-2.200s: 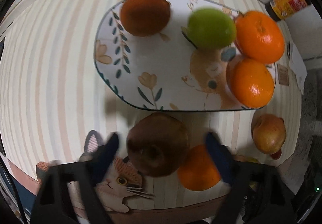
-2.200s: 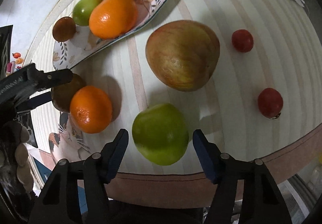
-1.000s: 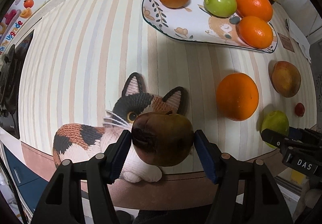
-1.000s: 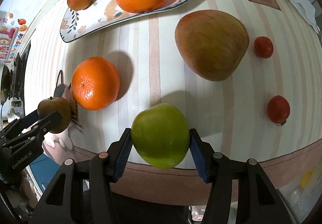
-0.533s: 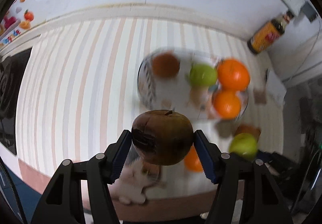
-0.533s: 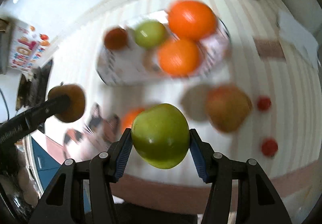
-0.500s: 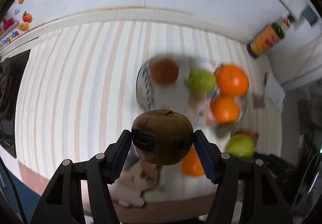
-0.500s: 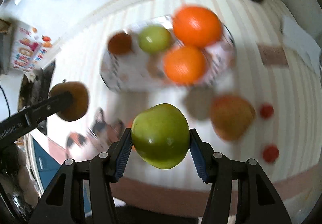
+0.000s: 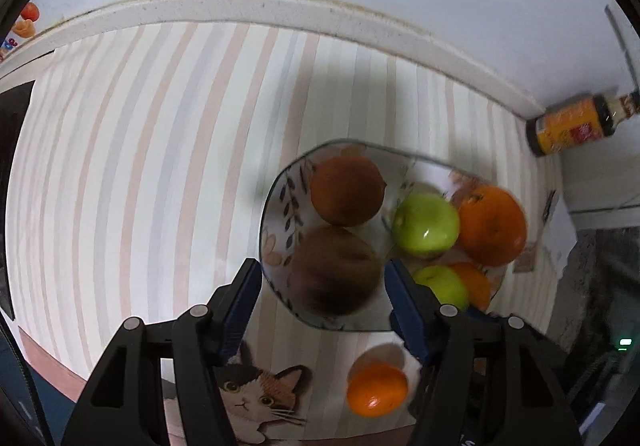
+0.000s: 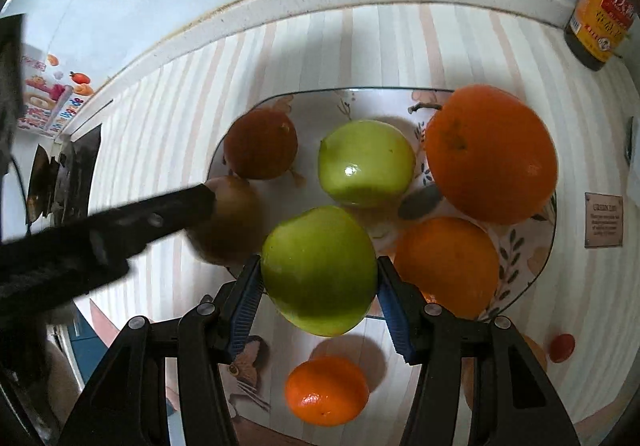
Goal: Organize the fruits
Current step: 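Carry the kiwi and green apple onto the plate and open both tools, then withdraw both tools from the plate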
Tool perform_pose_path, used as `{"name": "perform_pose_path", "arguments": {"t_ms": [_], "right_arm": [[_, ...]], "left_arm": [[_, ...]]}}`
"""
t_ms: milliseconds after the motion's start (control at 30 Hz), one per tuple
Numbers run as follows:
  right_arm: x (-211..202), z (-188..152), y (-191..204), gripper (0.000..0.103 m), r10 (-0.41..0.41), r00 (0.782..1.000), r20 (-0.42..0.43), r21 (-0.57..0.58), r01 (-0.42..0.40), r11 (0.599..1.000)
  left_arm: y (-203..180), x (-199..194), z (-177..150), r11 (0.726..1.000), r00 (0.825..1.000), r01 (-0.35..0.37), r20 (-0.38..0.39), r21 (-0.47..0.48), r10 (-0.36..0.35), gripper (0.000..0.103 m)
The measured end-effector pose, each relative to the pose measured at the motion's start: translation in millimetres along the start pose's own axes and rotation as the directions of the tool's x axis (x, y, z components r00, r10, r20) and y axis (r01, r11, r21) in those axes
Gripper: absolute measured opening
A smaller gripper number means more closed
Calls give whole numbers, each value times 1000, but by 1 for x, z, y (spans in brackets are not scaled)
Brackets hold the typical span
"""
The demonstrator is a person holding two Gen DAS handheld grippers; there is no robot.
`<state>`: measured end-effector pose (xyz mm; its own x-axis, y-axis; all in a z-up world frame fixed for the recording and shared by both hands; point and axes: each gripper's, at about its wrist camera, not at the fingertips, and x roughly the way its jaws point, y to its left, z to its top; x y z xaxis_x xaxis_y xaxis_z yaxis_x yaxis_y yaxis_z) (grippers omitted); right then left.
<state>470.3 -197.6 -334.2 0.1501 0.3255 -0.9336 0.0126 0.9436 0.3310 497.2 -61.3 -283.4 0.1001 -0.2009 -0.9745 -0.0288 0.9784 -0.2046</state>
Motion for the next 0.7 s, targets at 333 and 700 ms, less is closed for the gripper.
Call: {"name": "perform_pose_path", "arguments": {"t_ms": [333, 700], "right_arm": [[-37, 4, -13, 92, -65, 997, 34, 18, 64, 998], [-83, -19, -43, 95, -184, 978, 97, 21, 183, 983]], "left_arm": [[3, -13, -7, 992, 992, -117, 55, 35, 115, 94], [-11, -47, -51, 981, 967, -185, 190, 62, 170, 94]]}}
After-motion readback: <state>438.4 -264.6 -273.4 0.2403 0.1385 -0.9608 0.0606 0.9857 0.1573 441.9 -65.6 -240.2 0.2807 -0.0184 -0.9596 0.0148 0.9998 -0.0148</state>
